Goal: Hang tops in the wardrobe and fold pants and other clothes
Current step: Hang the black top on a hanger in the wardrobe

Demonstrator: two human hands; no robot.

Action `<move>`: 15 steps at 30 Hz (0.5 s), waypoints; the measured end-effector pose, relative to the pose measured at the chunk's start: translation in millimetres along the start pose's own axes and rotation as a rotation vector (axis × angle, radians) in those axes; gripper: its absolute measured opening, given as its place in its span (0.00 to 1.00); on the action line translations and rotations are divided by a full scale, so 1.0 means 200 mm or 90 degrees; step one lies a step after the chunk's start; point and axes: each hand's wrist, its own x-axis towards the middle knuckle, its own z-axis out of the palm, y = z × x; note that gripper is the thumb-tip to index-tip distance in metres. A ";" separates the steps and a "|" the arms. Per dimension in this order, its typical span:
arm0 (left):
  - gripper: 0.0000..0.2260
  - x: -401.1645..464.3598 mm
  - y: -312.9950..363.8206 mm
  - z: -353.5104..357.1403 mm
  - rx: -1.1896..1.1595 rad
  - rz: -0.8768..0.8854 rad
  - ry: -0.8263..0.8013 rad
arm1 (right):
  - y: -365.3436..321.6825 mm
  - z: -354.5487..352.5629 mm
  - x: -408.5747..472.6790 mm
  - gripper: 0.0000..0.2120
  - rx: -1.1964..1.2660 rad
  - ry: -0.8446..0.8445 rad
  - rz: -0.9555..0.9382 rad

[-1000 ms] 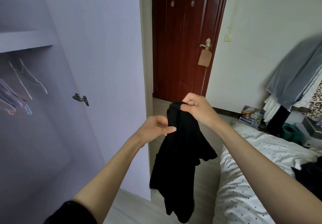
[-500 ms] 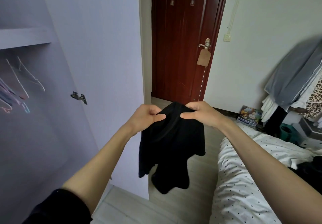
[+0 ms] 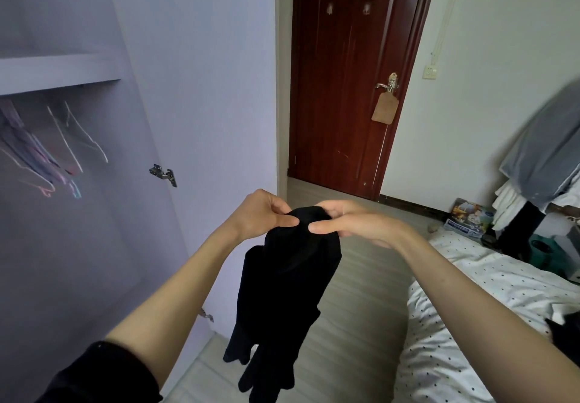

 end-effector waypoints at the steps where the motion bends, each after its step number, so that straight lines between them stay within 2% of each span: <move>1: 0.03 -0.01 0.00 -0.01 -0.002 -0.001 -0.004 | -0.01 0.01 0.02 0.10 -0.014 0.028 -0.021; 4: 0.03 -0.03 -0.03 -0.02 -0.002 -0.001 -0.007 | -0.03 0.04 0.08 0.04 -0.108 0.163 -0.084; 6: 0.05 -0.04 -0.07 -0.04 -0.008 -0.001 0.002 | -0.04 0.04 0.12 0.03 -0.174 0.215 -0.105; 12: 0.09 -0.10 -0.30 -0.10 0.081 -0.069 -0.002 | -0.10 0.04 0.19 0.06 -0.282 0.248 -0.149; 15: 0.05 -0.10 -0.42 -0.16 0.148 -0.112 0.039 | -0.13 0.05 0.23 0.05 -0.280 0.282 -0.174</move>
